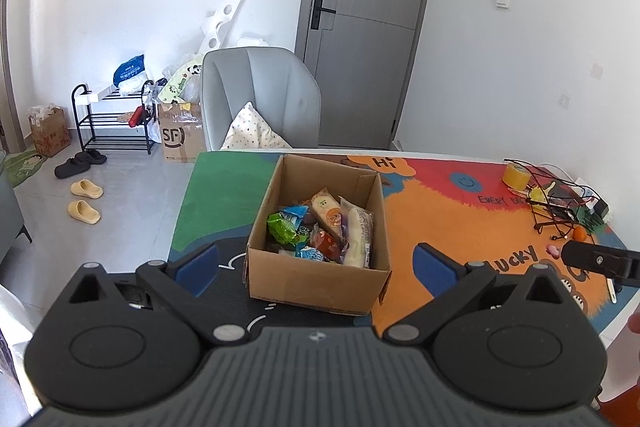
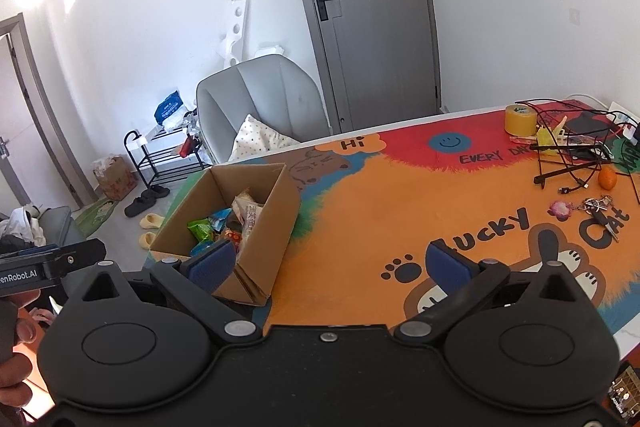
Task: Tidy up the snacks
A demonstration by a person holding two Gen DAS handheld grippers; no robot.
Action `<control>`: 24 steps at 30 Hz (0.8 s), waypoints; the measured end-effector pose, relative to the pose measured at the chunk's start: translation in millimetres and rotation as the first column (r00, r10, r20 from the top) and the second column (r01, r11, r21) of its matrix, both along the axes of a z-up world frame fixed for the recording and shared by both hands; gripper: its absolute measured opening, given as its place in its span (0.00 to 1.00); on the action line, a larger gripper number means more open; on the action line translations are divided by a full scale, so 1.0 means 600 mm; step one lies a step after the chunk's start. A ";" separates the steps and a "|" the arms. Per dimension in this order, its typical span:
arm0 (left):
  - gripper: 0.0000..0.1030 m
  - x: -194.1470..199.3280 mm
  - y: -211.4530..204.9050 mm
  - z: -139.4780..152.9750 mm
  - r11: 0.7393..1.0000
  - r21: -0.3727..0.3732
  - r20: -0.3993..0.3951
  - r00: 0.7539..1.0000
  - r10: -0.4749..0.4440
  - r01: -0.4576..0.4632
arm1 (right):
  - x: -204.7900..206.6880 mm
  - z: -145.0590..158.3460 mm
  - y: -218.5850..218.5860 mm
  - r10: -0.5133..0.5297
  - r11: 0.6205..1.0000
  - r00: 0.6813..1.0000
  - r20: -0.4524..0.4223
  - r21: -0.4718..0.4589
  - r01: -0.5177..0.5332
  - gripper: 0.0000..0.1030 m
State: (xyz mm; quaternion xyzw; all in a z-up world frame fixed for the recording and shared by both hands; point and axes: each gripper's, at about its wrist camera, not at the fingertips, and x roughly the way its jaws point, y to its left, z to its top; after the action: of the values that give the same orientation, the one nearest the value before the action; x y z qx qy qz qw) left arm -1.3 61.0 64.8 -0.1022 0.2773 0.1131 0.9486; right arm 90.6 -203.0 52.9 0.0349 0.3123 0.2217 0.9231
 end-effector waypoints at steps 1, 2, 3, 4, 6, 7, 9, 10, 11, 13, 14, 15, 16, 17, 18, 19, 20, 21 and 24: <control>0.99 0.000 0.000 0.000 1.000 0.001 0.001 1.000 -0.001 0.001 | 0.000 -0.001 0.001 0.004 1.000 1.000 -0.001 -0.001 -0.004 1.00; 0.99 0.000 0.001 0.001 1.000 0.008 0.001 1.000 0.002 -0.002 | -0.001 -0.001 0.001 0.007 1.000 1.000 -0.003 -0.001 -0.007 1.00; 0.99 0.001 0.001 0.000 1.000 0.015 0.000 1.000 0.006 -0.006 | -0.001 -0.002 0.002 0.008 1.000 1.000 -0.004 -0.002 -0.008 1.00; 0.99 0.002 0.002 -0.001 1.000 0.016 -0.002 1.000 0.007 -0.007 | 0.000 -0.002 0.002 0.007 1.000 1.000 -0.005 -0.006 -0.007 1.00; 0.99 0.004 0.005 -0.004 1.000 0.013 -0.009 1.000 0.016 -0.016 | -0.003 -0.002 0.002 0.006 1.000 1.000 0.001 -0.015 -0.006 1.00; 0.99 0.004 0.006 -0.005 1.000 0.011 -0.010 1.000 0.019 -0.019 | -0.004 -0.002 0.003 0.006 1.000 1.000 0.005 -0.017 -0.005 1.00; 0.99 0.004 0.008 -0.006 1.000 0.007 -0.011 1.000 0.018 -0.018 | -0.005 -0.001 0.003 0.003 1.000 1.000 0.008 -0.018 -0.003 1.00; 0.99 0.003 0.008 -0.007 1.000 0.009 -0.011 1.000 0.018 -0.018 | -0.005 -0.001 0.003 0.004 1.000 1.000 0.009 -0.018 -0.004 1.00; 0.99 0.003 0.007 -0.007 1.000 0.011 -0.011 1.000 0.019 -0.019 | -0.006 -0.001 0.004 0.006 1.000 1.000 0.011 -0.018 -0.006 1.00; 0.99 0.003 0.006 -0.006 1.000 0.015 -0.011 1.000 0.016 -0.016 | -0.005 -0.002 0.005 0.012 1.000 1.000 0.008 -0.017 -0.011 1.00; 0.99 0.002 0.005 -0.005 1.000 0.018 -0.009 1.000 0.015 -0.015 | -0.004 -0.003 0.005 0.013 1.000 1.000 0.004 -0.015 -0.013 1.00; 0.99 0.003 0.003 -0.005 1.000 0.021 -0.009 1.000 0.014 -0.014 | -0.003 -0.004 0.005 0.015 1.000 1.000 0.000 -0.015 -0.015 1.00; 0.99 0.002 0.002 -0.005 1.000 0.022 -0.009 1.000 0.012 -0.012 | -0.002 -0.006 0.005 0.014 1.000 1.000 -0.003 -0.016 -0.014 1.00; 0.99 0.003 0.003 -0.006 1.000 0.022 -0.010 1.000 0.009 -0.009 | -0.002 -0.006 0.005 0.014 1.000 1.000 -0.004 -0.017 -0.014 1.00; 0.99 0.003 0.004 -0.007 1.000 0.017 -0.011 1.000 0.004 -0.004 | -0.003 -0.007 0.006 0.013 1.000 1.000 -0.005 -0.018 -0.013 1.00; 0.99 0.002 0.005 -0.007 1.000 0.010 -0.010 1.000 0.001 -0.001 | -0.003 -0.006 0.006 0.012 1.000 1.000 -0.005 -0.017 -0.012 1.00; 0.99 0.001 0.007 -0.006 1.000 0.005 -0.010 1.000 0.002 -0.002 | -0.003 -0.006 0.006 0.012 1.000 1.000 -0.005 -0.016 -0.012 1.00; 0.99 0.001 0.009 -0.006 1.000 0.004 -0.008 1.000 0.006 -0.006 | -0.004 -0.006 0.006 0.013 1.000 1.000 -0.003 -0.016 -0.013 1.00; 0.99 0.000 0.010 -0.006 1.000 0.012 -0.012 1.000 0.002 -0.002 | -0.006 -0.006 0.006 0.011 1.000 1.000 0.003 -0.020 -0.011 1.00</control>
State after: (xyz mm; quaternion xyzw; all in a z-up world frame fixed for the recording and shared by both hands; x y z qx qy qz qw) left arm -1.3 67.2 61.0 -0.0963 0.2821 0.1164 0.9474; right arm 87.3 -199.3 49.4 0.0236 0.3133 0.2236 0.9227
